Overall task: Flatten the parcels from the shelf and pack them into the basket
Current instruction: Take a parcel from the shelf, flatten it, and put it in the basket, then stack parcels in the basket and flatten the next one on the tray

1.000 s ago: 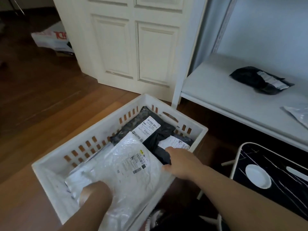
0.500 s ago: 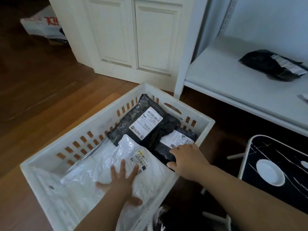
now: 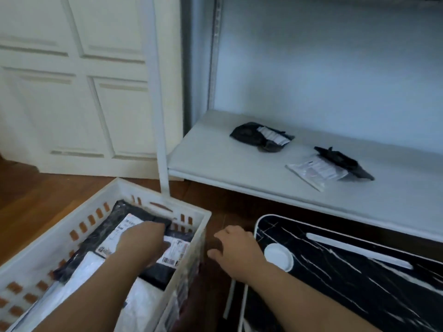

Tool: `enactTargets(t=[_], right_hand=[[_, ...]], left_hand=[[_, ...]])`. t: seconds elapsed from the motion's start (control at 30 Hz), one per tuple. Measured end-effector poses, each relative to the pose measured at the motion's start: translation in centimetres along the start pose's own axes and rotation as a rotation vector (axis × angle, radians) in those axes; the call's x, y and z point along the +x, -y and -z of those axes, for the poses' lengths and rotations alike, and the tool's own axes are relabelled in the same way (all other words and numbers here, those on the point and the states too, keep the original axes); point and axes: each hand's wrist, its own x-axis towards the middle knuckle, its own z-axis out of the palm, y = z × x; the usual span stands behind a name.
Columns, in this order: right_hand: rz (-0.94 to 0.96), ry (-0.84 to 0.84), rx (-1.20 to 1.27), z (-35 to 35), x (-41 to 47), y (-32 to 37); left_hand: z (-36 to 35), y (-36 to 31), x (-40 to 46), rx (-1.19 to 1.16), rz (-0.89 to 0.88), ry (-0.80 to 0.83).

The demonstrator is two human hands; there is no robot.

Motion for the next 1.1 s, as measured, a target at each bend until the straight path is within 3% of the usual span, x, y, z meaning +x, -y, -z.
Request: enactTargets(t=[0.23, 0.5, 0.73, 0.87, 0.97, 1.1], right_hand=[[-0.298, -0.148, 0.058, 4.6, -5.7, -13.3], [-0.549, -0.273, -0.011, 7.1, -10.3, -26.7], [-0.457, -0.318, -0.128, 9.7, -5.6, -32.0], [-0.365, -0.317, -0.146, 11.0, -1.3, -32.5], [-0.336, -0.286, -0.088, 11.1, 0.9, -32.6], [-0.252, -0.581, 0.125, 10.0, 0.0, -32.7]], left_hand=[[5.8, -15.7, 2.2, -0.003, -0.376, -0.101], [6.6, -30.3, 6.0, -0.082, -0.621, -0.054], [5.6, -36.3, 10.4, -0.195, -0.608, -0.060], [4.8, -36.8, 12.4, -0.355, -0.526, -0.131], [4.4, -35.9, 13.1, -0.351, -0.505, -0.093], [4.3, -35.6, 13.0, -0.366, -0.500, -0.040]])
